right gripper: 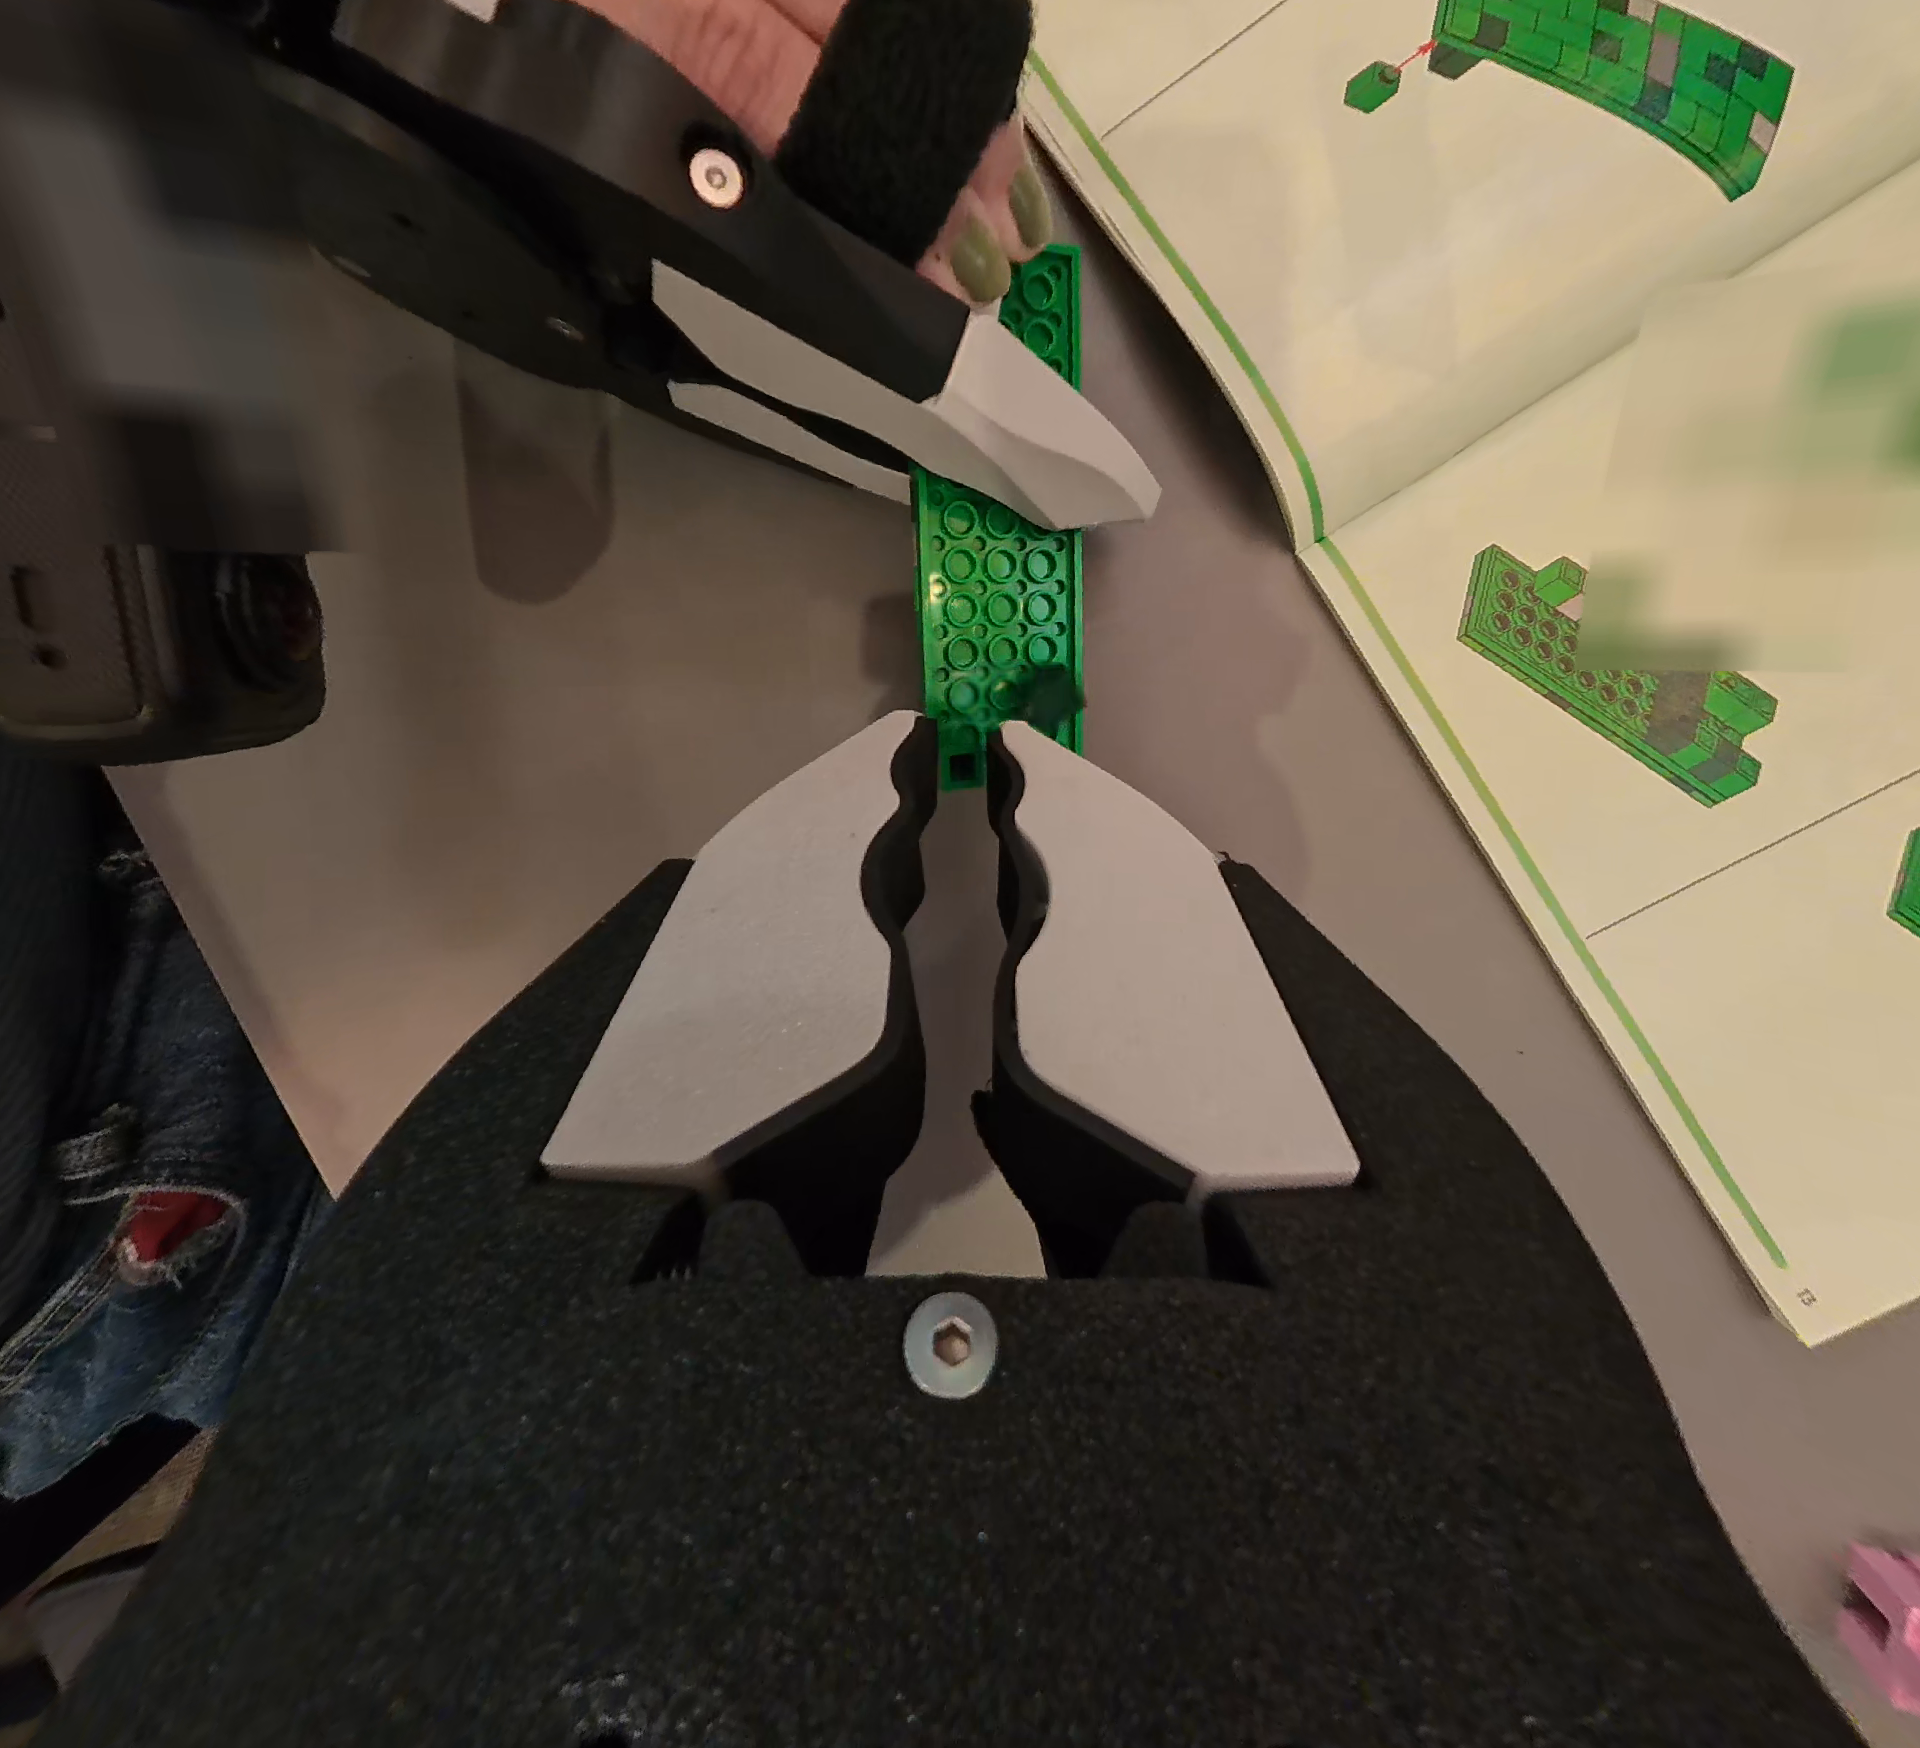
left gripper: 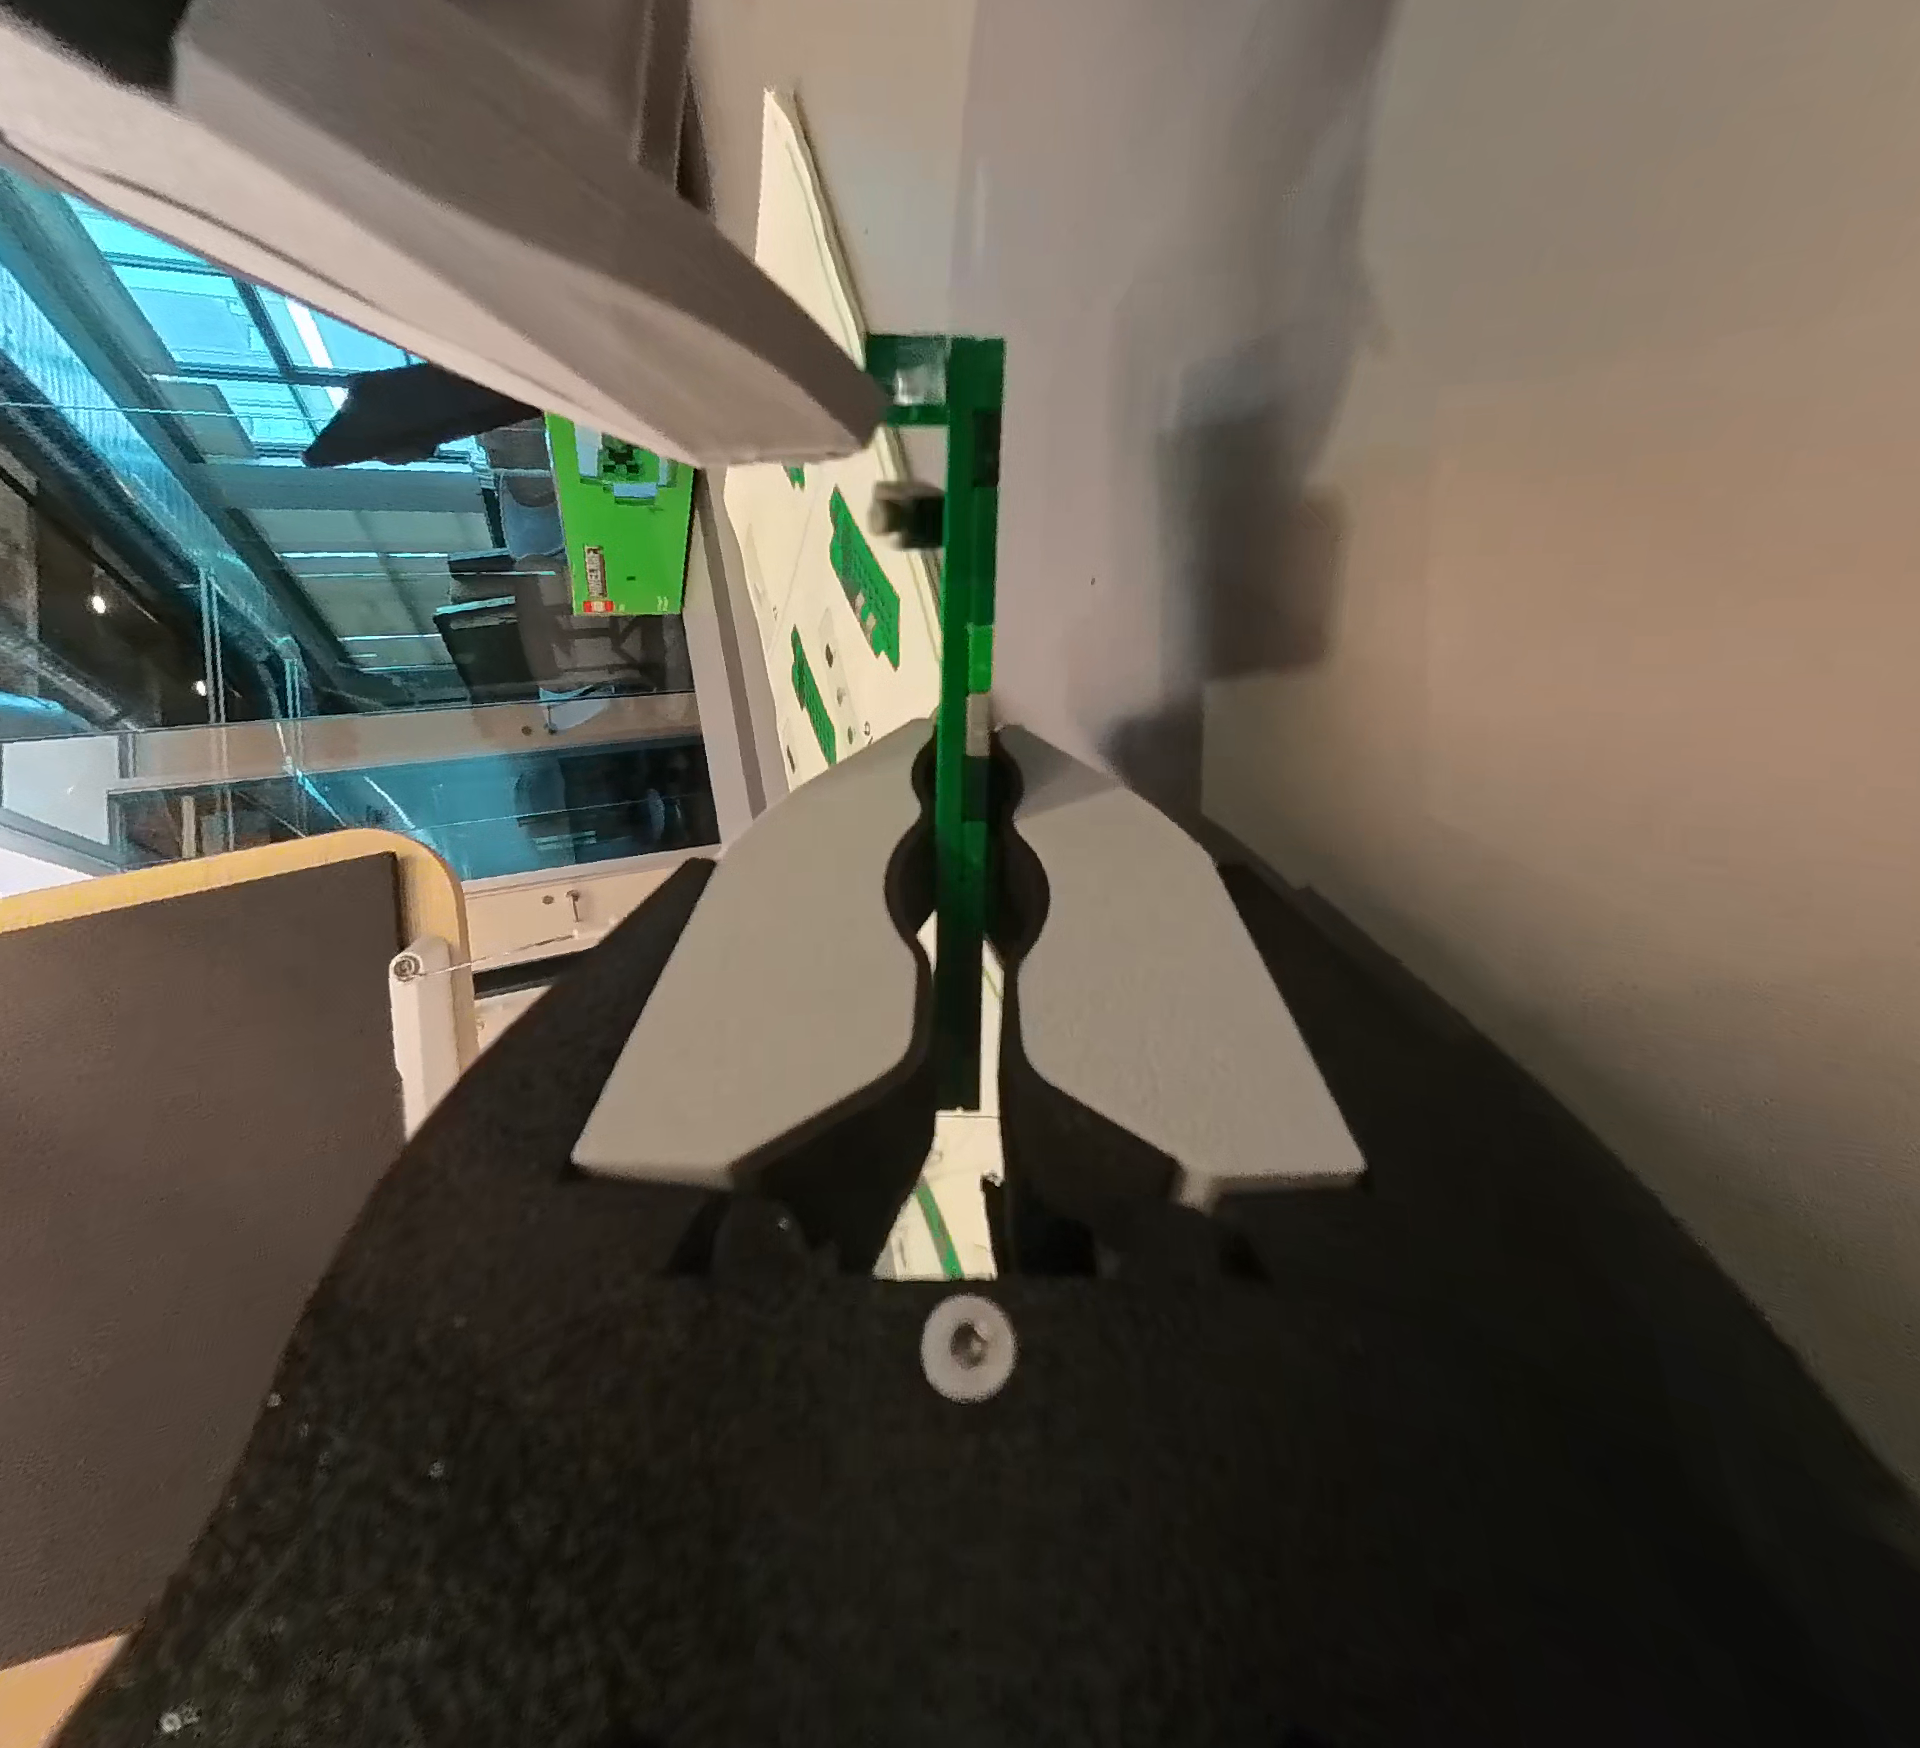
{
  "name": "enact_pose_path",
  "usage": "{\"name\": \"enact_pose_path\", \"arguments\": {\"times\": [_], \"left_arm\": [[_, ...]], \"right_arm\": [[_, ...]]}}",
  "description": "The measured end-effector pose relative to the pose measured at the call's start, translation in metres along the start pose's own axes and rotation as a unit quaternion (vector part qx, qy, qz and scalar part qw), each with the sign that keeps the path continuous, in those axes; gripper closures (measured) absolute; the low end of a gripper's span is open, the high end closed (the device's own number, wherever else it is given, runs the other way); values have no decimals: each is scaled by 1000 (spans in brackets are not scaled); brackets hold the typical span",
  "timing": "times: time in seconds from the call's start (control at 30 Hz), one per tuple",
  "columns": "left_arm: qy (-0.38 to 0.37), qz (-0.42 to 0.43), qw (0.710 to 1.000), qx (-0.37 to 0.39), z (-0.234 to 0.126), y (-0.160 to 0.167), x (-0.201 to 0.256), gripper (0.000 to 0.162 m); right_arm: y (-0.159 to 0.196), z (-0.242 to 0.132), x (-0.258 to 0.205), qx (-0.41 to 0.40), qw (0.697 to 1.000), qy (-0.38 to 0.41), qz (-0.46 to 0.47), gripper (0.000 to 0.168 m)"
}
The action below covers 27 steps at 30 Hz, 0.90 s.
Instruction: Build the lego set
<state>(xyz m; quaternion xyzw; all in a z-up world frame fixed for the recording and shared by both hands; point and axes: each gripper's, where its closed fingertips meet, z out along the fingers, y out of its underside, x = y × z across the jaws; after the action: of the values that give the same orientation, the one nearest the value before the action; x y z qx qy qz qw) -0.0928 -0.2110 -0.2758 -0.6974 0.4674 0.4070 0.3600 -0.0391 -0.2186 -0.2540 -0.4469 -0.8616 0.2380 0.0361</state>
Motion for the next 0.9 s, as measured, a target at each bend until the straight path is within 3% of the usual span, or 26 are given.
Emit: {"name": "enact_pose_path", "arguments": {"times": [0.63,0.7,0.8,0.9], "left_arm": [[16,8,1000,3,2,0,7,156],[6,0,1000,-4,2,3,3,156],[-3,-28,1000,-3,1,6,-2,156],[-5,-51,999,1,1,8,-5,156]], "right_arm": [[20,-4,32,50,996,69,40,158],[14,-4,25,81,995,37,47,153],[2,-10,15,137,989,-13,53,133],[1,-16,14,160,987,7,14,116]]}}
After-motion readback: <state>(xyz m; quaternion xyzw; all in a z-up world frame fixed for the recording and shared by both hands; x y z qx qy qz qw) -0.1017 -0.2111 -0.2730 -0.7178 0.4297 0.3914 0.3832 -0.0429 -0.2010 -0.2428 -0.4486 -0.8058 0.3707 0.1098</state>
